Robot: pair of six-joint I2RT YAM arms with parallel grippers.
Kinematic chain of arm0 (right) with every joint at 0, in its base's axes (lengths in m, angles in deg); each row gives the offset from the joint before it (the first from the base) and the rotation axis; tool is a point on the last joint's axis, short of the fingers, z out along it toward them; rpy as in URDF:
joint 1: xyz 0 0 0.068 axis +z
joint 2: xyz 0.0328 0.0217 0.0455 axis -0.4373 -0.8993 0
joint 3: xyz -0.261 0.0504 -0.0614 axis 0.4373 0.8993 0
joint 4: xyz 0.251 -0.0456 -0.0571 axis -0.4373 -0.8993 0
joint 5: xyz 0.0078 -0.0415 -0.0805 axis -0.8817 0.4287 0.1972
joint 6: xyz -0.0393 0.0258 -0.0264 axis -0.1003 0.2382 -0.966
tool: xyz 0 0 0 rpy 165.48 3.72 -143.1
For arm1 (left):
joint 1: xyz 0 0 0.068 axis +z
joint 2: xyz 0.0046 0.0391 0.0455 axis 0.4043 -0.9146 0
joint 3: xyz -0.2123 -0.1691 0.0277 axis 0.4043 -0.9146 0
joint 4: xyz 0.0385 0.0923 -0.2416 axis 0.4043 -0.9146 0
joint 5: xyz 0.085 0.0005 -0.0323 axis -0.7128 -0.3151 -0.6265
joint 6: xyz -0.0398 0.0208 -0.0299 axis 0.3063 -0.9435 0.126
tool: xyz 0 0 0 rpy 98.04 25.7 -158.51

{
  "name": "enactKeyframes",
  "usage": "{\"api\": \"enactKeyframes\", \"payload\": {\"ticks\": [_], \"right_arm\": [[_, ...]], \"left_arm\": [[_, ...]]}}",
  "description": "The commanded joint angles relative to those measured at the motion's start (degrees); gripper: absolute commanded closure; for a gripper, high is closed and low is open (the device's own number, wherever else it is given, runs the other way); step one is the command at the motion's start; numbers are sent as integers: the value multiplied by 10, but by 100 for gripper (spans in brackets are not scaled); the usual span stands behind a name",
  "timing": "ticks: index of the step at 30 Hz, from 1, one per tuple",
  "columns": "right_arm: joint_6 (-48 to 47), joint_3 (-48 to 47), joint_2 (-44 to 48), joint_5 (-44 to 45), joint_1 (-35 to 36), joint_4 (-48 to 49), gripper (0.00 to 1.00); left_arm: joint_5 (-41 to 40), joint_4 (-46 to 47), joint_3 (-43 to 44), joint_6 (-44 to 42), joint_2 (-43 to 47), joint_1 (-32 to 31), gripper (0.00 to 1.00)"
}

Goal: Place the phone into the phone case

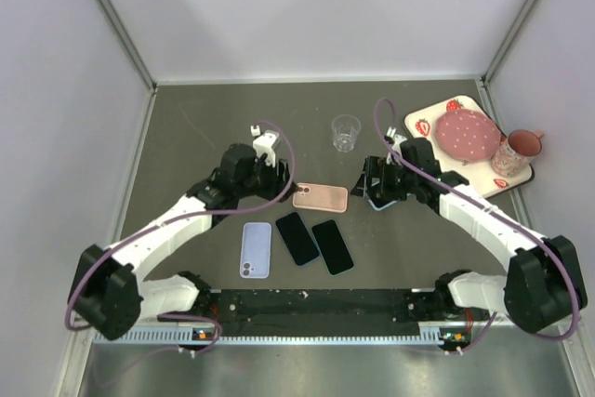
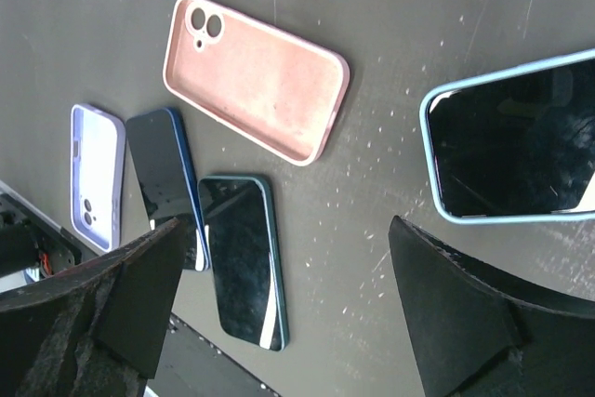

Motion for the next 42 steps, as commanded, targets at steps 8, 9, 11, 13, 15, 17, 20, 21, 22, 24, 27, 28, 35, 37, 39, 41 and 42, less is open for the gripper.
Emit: {"api": "enactKeyframes", "payload": {"ticks": [8, 9, 11, 13, 15, 17, 20, 21, 22, 24, 27, 28, 35, 37, 39, 41, 42], "right_arm": [[-14, -1, 35, 15, 10, 10, 6], [-12, -2, 36, 14, 10, 11, 6], [-9, -2, 36, 14, 10, 10, 7], [-4, 0, 35, 9, 10, 9, 7], [4, 6, 35, 9, 14, 9, 7], [12, 14, 39, 11, 19, 8, 7], [34, 32, 49, 16, 41, 8, 7], [48, 36, 51, 20, 55, 8, 6], [56, 41, 54, 21, 65, 8, 6], [83, 59, 62, 22, 81, 8, 6], [128, 91, 76, 22, 113, 10, 6], [140, 99, 79, 22, 127, 10, 7], [244, 178, 85, 2, 195, 31, 6], [271, 199, 84, -4, 205, 50, 6], [295, 215, 85, -21, 208, 66, 6], [308, 233, 85, -29, 208, 93, 6], [321, 238, 86, -33, 208, 102, 6]], "left_arm": [[76, 145, -82, 1, 81, 10, 38], [89, 142, -77, 1, 73, 10, 38], [99, 129, -70, -7, 65, 10, 38], [111, 116, -56, -18, 47, 10, 38], [133, 108, -43, -32, 22, 10, 39], [171, 100, -32, -42, -1, 10, 39], [220, 91, -9, -49, -48, 10, 40], [234, 93, -2, -50, -67, 10, 40], [243, 96, 1, -49, -76, 8, 41], [258, 99, 10, -51, -103, 5, 41], [284, 92, 31, -60, -143, 1, 41], [289, 91, 38, -67, -154, -2, 41], [301, 41, 86, -87, -248, -32, 40], [296, 41, 90, -86, -262, -43, 40], [297, 41, 92, -85, -271, -48, 41], [293, 41, 90, -81, -276, -53, 41], [290, 49, 85, -72, -277, -54, 42]]}}
